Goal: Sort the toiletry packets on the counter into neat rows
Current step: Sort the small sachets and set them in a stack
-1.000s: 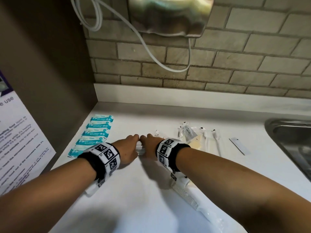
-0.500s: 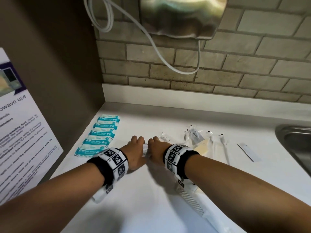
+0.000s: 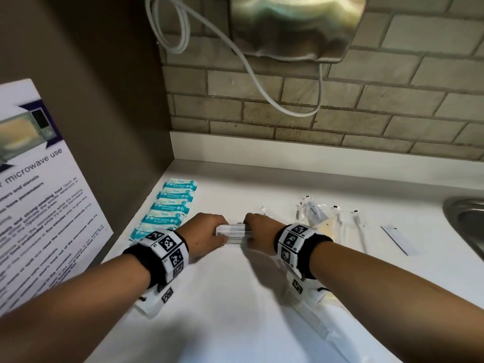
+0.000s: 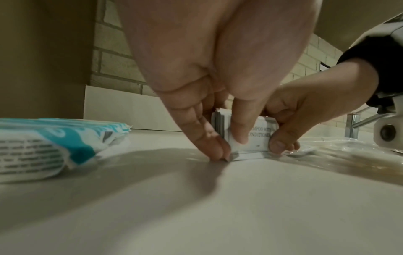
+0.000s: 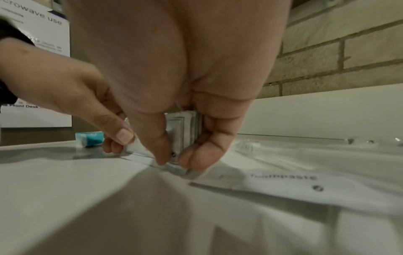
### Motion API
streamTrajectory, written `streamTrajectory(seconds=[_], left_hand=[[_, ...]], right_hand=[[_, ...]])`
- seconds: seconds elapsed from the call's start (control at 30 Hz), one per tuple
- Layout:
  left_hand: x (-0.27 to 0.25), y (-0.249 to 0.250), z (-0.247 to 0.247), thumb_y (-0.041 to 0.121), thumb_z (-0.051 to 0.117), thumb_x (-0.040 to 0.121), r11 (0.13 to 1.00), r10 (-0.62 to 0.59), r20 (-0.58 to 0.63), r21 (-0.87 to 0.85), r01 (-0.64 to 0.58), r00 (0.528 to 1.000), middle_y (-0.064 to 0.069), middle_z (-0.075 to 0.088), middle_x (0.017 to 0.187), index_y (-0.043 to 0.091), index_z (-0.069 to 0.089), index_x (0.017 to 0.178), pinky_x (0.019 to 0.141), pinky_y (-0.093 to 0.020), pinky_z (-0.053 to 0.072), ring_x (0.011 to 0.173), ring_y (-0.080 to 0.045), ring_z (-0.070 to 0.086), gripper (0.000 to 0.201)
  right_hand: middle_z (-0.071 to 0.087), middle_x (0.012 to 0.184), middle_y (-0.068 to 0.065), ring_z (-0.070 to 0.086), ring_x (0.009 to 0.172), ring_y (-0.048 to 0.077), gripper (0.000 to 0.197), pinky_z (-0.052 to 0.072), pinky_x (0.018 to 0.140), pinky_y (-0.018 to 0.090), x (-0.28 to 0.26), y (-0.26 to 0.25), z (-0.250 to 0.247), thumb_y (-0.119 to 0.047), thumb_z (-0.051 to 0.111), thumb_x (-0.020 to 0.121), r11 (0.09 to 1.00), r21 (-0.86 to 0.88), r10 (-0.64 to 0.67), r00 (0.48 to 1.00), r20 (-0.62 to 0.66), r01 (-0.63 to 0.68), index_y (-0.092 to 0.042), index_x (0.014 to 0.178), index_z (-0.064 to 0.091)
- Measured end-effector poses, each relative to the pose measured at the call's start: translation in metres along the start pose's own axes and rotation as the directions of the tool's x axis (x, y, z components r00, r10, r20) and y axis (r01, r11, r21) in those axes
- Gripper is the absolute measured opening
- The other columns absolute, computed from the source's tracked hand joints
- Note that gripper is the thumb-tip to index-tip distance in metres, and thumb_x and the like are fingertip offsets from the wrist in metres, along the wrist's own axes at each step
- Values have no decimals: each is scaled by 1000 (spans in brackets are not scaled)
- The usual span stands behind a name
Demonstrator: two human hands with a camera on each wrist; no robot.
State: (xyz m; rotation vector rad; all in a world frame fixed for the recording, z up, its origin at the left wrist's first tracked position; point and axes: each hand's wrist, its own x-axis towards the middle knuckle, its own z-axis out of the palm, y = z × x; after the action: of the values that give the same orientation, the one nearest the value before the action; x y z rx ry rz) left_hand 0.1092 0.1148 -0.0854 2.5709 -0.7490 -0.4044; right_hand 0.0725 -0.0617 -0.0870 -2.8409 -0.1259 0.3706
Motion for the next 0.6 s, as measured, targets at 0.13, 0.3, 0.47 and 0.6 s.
streamTrajectory(seconds=[0.13, 0.3, 0.47, 0.6], left_hand=[[0, 0, 0, 26, 64, 89, 1000, 20, -33, 3, -20, 999, 6, 69, 91, 23, 69, 107, 74, -23, 51, 81, -12, 63, 19], [5, -2, 0, 26, 63, 91, 1000, 14, -17, -21, -14, 1000, 7, 69, 91, 24, 70, 108, 72, -21, 49, 81, -12, 63, 18], [22, -11, -10, 25, 66, 89, 992, -50, 4, -115, 51, 999, 0, 66, 116, 26, 51, 129, 84, -26, 51, 94, -15, 64, 43], [45, -15, -31, 28, 68, 88, 972, -135, 45, -186, 141, 990, -2, 63, 100, 24, 34, 132, 90, -37, 51, 91, -21, 65, 56]], right_hand=[[49, 118, 16, 56, 107, 34, 37, 44, 83, 35, 2, -3, 6, -20, 56, 87, 999, -21, 30, 999, 32, -29, -3, 118, 46], [52, 113, 11, 58, 98, 29, 44, 46, 79, 34, 6, -3, 7, -37, 61, 81, 996, -12, 89, 995, 49, -89, -9, 112, 49], [60, 86, 3, 54, 72, 19, 24, 42, 63, 27, 18, -3, -25, -23, 64, 85, 979, 160, 104, 984, 144, -127, -10, 105, 56], [50, 68, -8, 47, 64, 11, 29, 35, 52, 22, 45, 6, -49, -21, 74, 78, 951, 245, 161, 980, 120, -187, -24, 69, 46]])
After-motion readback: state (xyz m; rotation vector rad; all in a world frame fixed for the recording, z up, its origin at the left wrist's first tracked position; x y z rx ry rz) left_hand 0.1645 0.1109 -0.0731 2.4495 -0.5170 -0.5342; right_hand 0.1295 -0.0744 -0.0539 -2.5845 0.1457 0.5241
